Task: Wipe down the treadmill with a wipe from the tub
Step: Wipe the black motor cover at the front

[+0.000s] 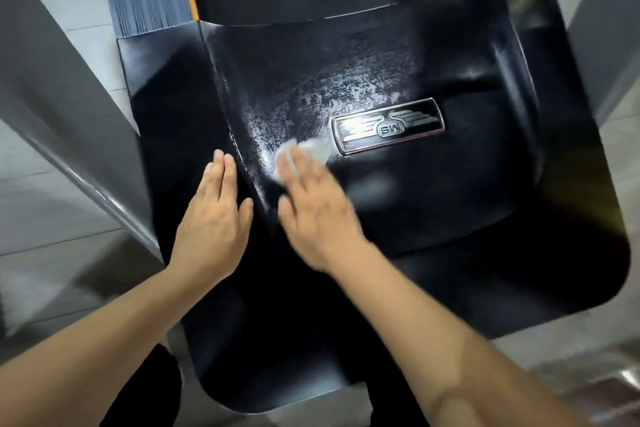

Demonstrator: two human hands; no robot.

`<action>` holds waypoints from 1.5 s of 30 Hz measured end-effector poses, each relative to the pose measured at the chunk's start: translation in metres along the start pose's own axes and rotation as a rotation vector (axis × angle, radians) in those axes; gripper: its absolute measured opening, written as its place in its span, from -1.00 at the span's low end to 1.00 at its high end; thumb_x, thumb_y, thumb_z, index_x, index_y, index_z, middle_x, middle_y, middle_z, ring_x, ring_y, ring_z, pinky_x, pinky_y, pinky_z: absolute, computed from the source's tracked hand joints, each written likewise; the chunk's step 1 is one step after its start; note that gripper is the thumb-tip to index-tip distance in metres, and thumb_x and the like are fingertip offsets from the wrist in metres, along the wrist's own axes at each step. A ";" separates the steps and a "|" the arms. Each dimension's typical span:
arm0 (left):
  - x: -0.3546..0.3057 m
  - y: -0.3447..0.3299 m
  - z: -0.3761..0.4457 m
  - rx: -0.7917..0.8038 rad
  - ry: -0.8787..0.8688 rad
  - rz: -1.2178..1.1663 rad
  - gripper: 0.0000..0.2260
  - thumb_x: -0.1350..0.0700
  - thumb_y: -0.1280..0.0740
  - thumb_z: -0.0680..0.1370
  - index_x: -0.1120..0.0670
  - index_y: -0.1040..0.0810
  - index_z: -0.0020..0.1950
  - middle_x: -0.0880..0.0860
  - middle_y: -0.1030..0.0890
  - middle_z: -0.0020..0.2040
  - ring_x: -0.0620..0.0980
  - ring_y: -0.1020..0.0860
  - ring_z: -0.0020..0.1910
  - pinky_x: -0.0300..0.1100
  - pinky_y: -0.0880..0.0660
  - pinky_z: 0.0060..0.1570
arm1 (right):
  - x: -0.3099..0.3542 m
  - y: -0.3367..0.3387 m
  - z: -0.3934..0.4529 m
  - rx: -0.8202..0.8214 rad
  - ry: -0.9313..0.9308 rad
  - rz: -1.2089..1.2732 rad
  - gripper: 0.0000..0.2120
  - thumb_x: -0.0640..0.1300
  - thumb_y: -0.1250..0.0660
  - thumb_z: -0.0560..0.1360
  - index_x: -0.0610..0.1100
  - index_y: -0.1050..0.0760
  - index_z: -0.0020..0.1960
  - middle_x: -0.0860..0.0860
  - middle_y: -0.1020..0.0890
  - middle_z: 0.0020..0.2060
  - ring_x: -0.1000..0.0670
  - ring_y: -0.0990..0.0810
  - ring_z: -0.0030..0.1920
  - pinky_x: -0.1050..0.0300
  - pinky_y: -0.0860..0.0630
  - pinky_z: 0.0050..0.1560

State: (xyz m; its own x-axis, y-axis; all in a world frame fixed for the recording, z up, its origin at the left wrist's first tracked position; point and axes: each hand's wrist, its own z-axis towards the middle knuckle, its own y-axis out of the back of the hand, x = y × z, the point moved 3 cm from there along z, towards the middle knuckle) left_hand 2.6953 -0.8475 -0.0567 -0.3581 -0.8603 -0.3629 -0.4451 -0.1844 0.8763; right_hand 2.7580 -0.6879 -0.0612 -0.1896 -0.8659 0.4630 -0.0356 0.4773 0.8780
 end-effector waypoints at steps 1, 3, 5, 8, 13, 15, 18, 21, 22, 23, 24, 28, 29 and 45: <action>-0.001 0.000 0.000 -0.010 -0.003 0.018 -0.44 0.08 -0.14 0.70 0.27 -0.06 0.64 0.22 -0.04 0.65 0.15 -0.07 0.63 -0.06 -0.06 0.58 | 0.012 0.000 -0.034 0.045 0.059 0.033 -0.38 -0.04 -0.14 0.60 -0.22 -0.16 0.61 -0.14 -0.18 0.60 -0.09 -0.10 0.62 -0.06 -0.11 0.59; -0.006 0.003 0.001 -0.032 -0.044 0.068 -0.44 0.10 -0.15 0.66 0.31 -0.13 0.61 0.29 -0.14 0.62 0.22 -0.16 0.60 0.05 -0.18 0.56 | 0.022 0.008 -0.089 0.150 0.121 0.046 -0.37 -0.05 -0.17 0.61 -0.14 -0.10 0.63 -0.05 -0.11 0.63 0.01 -0.01 0.63 0.00 -0.08 0.60; -0.018 0.005 -0.001 -0.035 -0.149 0.130 -0.47 0.13 -0.16 0.64 0.29 -0.22 0.59 0.31 -0.21 0.59 0.26 -0.22 0.57 0.10 -0.22 0.54 | -0.001 0.018 -0.107 0.128 0.095 0.033 -0.40 -0.04 -0.16 0.63 -0.11 -0.12 0.63 -0.02 -0.16 0.62 0.03 -0.06 0.62 -0.02 -0.14 0.58; -0.039 -0.002 -0.012 0.021 -0.347 0.224 -0.49 0.06 -0.08 0.66 0.21 -0.26 0.60 0.24 -0.23 0.60 0.20 -0.18 0.60 0.11 -0.18 0.56 | -0.062 0.034 -0.091 -0.035 -0.247 -0.074 -0.43 0.00 -0.07 0.65 -0.14 -0.16 0.62 -0.08 -0.19 0.61 -0.04 -0.13 0.61 -0.08 -0.17 0.56; -0.056 -0.018 -0.025 0.052 -0.372 0.259 -0.47 0.06 -0.06 0.65 0.24 -0.24 0.60 0.21 -0.24 0.60 0.16 -0.20 0.60 0.11 -0.07 0.59 | -0.020 0.012 -0.086 -0.067 -0.326 -0.068 -0.42 0.01 -0.08 0.61 -0.20 -0.23 0.58 -0.14 -0.19 0.60 -0.14 -0.11 0.61 -0.13 -0.13 0.56; -0.055 -0.018 -0.025 0.037 -0.376 0.238 -0.48 0.10 -0.03 0.64 0.25 -0.27 0.58 0.24 -0.25 0.59 0.19 -0.23 0.59 0.09 -0.06 0.58 | 0.024 -0.004 -0.103 0.039 -0.135 0.015 -0.37 0.01 -0.13 0.61 -0.19 -0.14 0.62 -0.10 -0.13 0.62 -0.06 -0.02 0.63 -0.10 -0.11 0.58; -0.055 -0.016 -0.023 0.043 -0.375 0.250 -0.46 0.12 0.01 0.61 0.24 -0.25 0.59 0.23 -0.25 0.60 0.18 -0.21 0.59 0.04 -0.03 0.59 | 0.002 0.008 -0.119 0.049 0.001 0.027 -0.37 -0.06 -0.18 0.59 -0.17 -0.15 0.62 -0.05 -0.15 0.62 0.01 -0.04 0.63 -0.05 -0.14 0.58; -0.061 -0.017 -0.024 0.059 -0.326 0.291 -0.45 0.10 0.01 0.62 0.22 -0.20 0.62 0.20 -0.21 0.62 0.14 -0.15 0.62 0.05 -0.01 0.61 | -0.080 0.041 -0.132 -0.062 -0.124 -0.159 -0.40 -0.10 -0.28 0.57 -0.19 -0.25 0.58 -0.08 -0.27 0.58 -0.08 -0.22 0.58 -0.09 -0.21 0.55; -0.064 -0.018 -0.025 0.055 -0.310 0.292 -0.45 0.09 0.00 0.63 0.23 -0.18 0.62 0.21 -0.19 0.62 0.14 -0.13 0.63 0.04 0.00 0.61 | -0.110 0.056 -0.137 -0.106 -0.219 -0.227 -0.40 -0.08 -0.25 0.59 -0.20 -0.23 0.59 -0.10 -0.26 0.58 -0.10 -0.23 0.58 -0.11 -0.20 0.55; -0.067 -0.020 -0.026 0.050 -0.296 0.286 -0.45 0.08 -0.01 0.64 0.25 -0.16 0.62 0.22 -0.17 0.63 0.13 -0.11 0.63 0.04 0.01 0.61 | -0.134 0.069 -0.141 -0.110 -0.331 -0.264 -0.40 -0.03 -0.18 0.63 -0.19 -0.16 0.61 -0.12 -0.21 0.59 -0.11 -0.18 0.60 -0.12 -0.17 0.57; -0.070 -0.022 -0.026 0.045 -0.282 0.277 -0.45 0.08 0.01 0.64 0.26 -0.15 0.62 0.21 -0.14 0.63 0.12 -0.10 0.63 0.04 0.02 0.61 | -0.150 0.077 -0.144 -0.099 -0.454 -0.279 -0.39 0.02 -0.08 0.66 -0.18 -0.08 0.63 -0.14 -0.14 0.61 -0.11 -0.11 0.62 -0.12 -0.13 0.58; -0.079 -0.033 -0.027 0.039 -0.237 0.198 -0.43 0.13 0.03 0.61 0.25 -0.10 0.63 0.18 -0.09 0.65 0.10 -0.05 0.64 0.06 -0.03 0.61 | -0.103 0.054 -0.119 -0.140 -0.452 -0.217 -0.38 0.03 -0.09 0.62 -0.23 -0.18 0.60 -0.18 -0.17 0.60 -0.19 -0.11 0.61 -0.18 -0.12 0.56; -0.079 -0.035 -0.027 0.038 -0.231 0.183 -0.43 0.15 0.02 0.60 0.25 -0.11 0.63 0.18 -0.09 0.65 0.11 -0.06 0.64 0.07 -0.05 0.60 | -0.077 0.039 -0.108 -0.084 -0.281 -0.151 -0.39 0.01 -0.13 0.60 -0.22 -0.21 0.59 -0.15 -0.18 0.60 -0.16 -0.12 0.61 -0.17 -0.13 0.55; -0.082 -0.039 -0.024 0.035 -0.152 0.187 -0.46 0.14 0.00 0.66 0.26 -0.08 0.63 0.17 -0.05 0.66 0.07 -0.01 0.65 0.00 0.02 0.62 | -0.101 0.047 0.020 0.000 -0.170 -0.152 -0.33 0.09 0.04 0.60 -0.24 -0.12 0.61 -0.16 -0.16 0.61 -0.17 -0.10 0.61 -0.09 0.01 0.60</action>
State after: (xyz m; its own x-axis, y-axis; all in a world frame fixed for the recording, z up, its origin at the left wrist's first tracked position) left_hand 2.7617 -0.7808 -0.0537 -0.5552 -0.7960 -0.2409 -0.3866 -0.0094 0.9222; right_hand 2.7559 -0.5746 -0.0691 -0.3444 -0.8901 0.2985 -0.0763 0.3434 0.9361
